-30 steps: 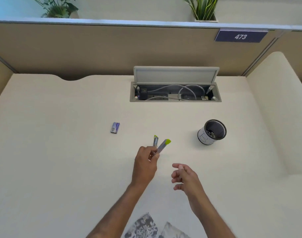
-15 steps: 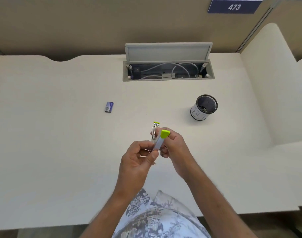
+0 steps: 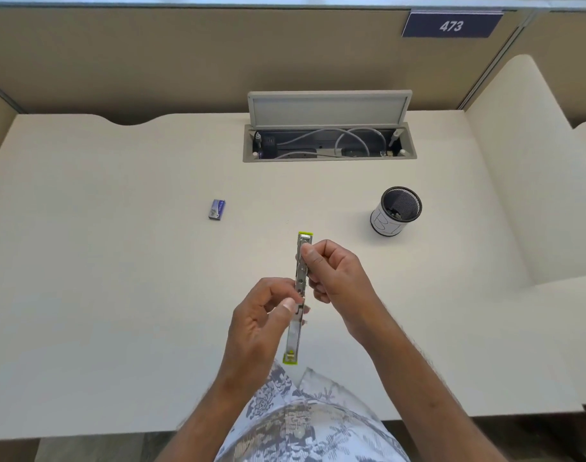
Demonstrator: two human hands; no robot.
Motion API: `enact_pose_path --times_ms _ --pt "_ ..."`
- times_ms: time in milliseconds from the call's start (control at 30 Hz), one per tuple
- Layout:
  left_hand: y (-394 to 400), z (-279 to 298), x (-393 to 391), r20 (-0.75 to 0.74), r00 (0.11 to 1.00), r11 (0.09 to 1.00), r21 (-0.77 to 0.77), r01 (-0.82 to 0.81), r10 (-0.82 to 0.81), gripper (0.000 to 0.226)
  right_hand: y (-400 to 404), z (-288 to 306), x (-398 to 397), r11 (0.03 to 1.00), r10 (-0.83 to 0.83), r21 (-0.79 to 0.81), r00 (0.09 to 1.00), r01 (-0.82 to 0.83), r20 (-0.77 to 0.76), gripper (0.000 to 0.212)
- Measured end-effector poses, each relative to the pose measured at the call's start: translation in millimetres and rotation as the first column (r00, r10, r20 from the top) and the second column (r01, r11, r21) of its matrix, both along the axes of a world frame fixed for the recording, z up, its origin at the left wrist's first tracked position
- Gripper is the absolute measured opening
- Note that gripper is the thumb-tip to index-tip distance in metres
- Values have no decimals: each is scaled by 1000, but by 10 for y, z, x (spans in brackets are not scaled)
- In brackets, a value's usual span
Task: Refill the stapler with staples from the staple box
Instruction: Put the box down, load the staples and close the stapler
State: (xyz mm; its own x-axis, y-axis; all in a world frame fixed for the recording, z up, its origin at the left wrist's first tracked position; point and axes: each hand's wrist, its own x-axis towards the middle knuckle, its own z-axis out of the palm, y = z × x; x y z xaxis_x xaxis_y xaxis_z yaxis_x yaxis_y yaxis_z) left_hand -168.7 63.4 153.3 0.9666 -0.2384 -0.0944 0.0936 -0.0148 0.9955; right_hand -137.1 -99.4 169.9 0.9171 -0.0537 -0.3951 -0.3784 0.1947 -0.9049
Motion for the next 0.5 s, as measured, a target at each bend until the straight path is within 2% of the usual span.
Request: enact_pose_path --times_ms 67,267,333,500 --pt "-30 53 19 25 998 998 43 -53 52 17 11 7 -29 999 31 18 999 -31 9 25" --pt "-54 114 113 89 996 990 138 -22 9 53 24 15 -86 989 106 100 993 -110 52 24" --pt "-61 117 105 101 995 989 146 -14 -1 57 29 15 -91 984 127 120 991 -133 51 32" --pt "-66 127 85 137 990 979 204 -4 -24 64 50 12 -110 981 138 131 988 -145 65 33"
